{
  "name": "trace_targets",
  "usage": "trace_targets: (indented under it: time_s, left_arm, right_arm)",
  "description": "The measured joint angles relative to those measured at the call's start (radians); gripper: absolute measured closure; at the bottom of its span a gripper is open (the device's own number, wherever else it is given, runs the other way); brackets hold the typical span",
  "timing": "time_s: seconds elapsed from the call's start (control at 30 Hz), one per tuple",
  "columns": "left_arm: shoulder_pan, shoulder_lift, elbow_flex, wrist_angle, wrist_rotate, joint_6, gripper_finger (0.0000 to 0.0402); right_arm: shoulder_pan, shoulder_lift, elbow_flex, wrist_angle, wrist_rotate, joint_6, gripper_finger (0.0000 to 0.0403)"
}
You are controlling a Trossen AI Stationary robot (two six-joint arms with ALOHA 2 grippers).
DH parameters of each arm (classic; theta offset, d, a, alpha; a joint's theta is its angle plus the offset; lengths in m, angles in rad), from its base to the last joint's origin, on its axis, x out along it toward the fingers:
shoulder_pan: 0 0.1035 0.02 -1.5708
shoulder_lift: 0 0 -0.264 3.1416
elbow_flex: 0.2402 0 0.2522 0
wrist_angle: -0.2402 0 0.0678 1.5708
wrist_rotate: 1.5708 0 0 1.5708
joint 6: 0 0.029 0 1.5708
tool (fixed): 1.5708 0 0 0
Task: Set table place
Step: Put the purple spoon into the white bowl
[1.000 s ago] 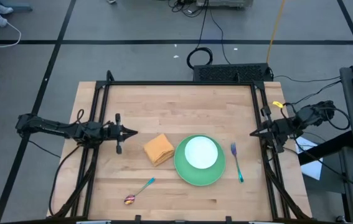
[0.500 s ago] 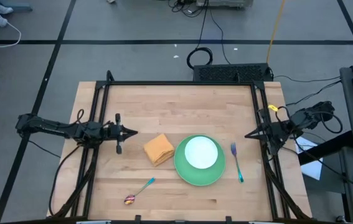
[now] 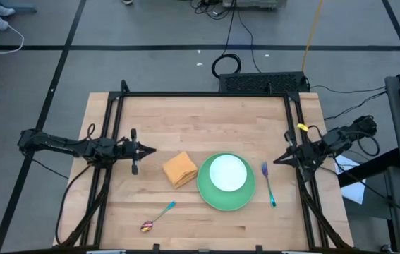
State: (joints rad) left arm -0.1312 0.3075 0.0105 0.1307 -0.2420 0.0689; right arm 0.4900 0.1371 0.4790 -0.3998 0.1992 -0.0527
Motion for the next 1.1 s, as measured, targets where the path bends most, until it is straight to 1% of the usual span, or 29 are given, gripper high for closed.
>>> trace_targets:
  time_s: [0.1,0.17,0.27,0.4,0.57,0.87,1.1]
  left_arm:
    - [0.000,0.000,0.000,0.000,0.000,0.000,0.0382]
    - [0.000,0.000,0.000,0.000,0.000,0.000,0.0382]
    - [0.000,0.000,0.000,0.000,0.000,0.000,0.0382]
    - [0.000,0.000,0.000,0.000,0.000,0.000,0.0382]
    - [0.000,0.000,0.000,0.000,0.000,0.000,0.0382]
    - [0.000,0.000,0.000,0.000,0.000,0.000,0.0382]
    - [0.000,0.000,0.000,-0.017,0.000,-0.004,0.0382]
  right_arm:
    - [0.000,0.000,-0.043,0.070,-0.073,0.013,0.0403]
    - [0.000,0.000,-0.069,0.111,-0.092,0.015,0.0403]
    - [-0.010,0.000,-0.094,0.122,-0.095,0.015,0.0403]
    - [-0.069,0.009,-0.114,0.167,-0.095,0.011,0.0403]
    - [-0.181,0.040,-0.118,0.172,-0.096,0.007,0.0403]
    - [-0.435,0.160,-0.118,0.312,-0.108,-0.020,0.0403]
    - [-0.602,0.254,-0.117,0.334,-0.304,0.034,0.0403]
